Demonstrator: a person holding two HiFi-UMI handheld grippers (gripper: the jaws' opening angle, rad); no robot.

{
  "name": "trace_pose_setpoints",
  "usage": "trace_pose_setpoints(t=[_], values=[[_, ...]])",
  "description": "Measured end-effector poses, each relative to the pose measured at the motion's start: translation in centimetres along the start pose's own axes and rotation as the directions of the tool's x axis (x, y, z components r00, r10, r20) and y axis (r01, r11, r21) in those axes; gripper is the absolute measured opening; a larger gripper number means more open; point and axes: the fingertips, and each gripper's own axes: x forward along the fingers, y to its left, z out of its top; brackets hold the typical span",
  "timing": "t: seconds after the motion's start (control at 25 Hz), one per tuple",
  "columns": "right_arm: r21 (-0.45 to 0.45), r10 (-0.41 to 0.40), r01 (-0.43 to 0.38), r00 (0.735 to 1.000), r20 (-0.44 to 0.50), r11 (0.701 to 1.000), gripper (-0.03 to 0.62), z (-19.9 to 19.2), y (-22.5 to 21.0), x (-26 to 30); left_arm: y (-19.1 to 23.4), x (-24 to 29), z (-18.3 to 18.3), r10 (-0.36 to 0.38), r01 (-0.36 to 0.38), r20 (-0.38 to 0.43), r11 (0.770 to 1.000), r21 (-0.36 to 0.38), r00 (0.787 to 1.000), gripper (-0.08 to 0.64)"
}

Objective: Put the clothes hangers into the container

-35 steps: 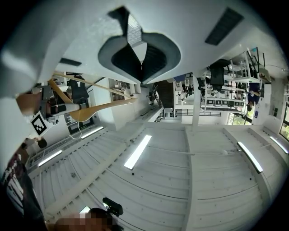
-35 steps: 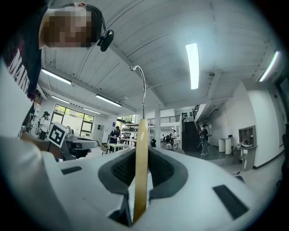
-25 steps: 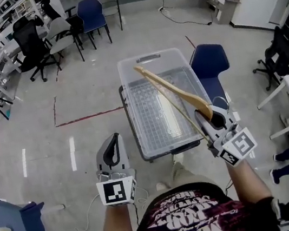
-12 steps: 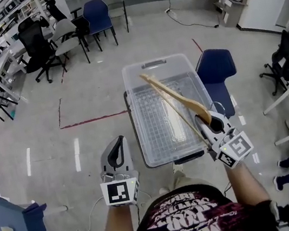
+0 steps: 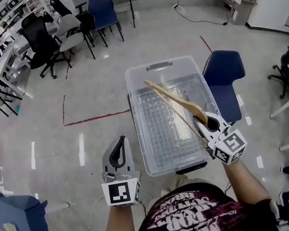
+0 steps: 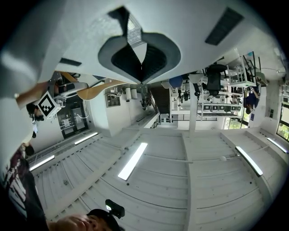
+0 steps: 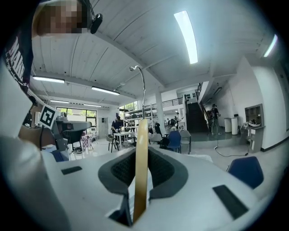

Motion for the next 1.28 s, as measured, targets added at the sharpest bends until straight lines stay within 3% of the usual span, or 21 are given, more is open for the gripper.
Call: trace_pose_setpoints(t=[0.36,0.64,0.96,1.28], values=[[0.066,0.044,-0.034,0.986,-0.159,0.997,0.058,-7.7,-3.2,4.3,0.5,2.4,-0.9,0.042,-0.042,-0.029,0.999,-0.003,0.999,0.005],[0.172,0.082,-0.033,0.955,-0.286,0.984,0.058,-14.3,-4.5,7.1,0.7,3.6,-1.6,0.049,-0.050,-0.054,0.999,-0.006,0.997,0.005],[0.203,0.117,-0.022,0.874,-0.471,0.979,0.058,-23.3,-4.8,8.8,0.2,4.6,-2.3,0.041,-0.041,-0.083,0.999,0.003,0.996,0.005],[0.157,0.147,-0.063,0.775,-0.615,0.986,0.060,-30.5,-4.2,9.2,-0.9,4.8,-3.1,0.028,-0.027,-0.110,1.000,0.008,0.994,0.005]])
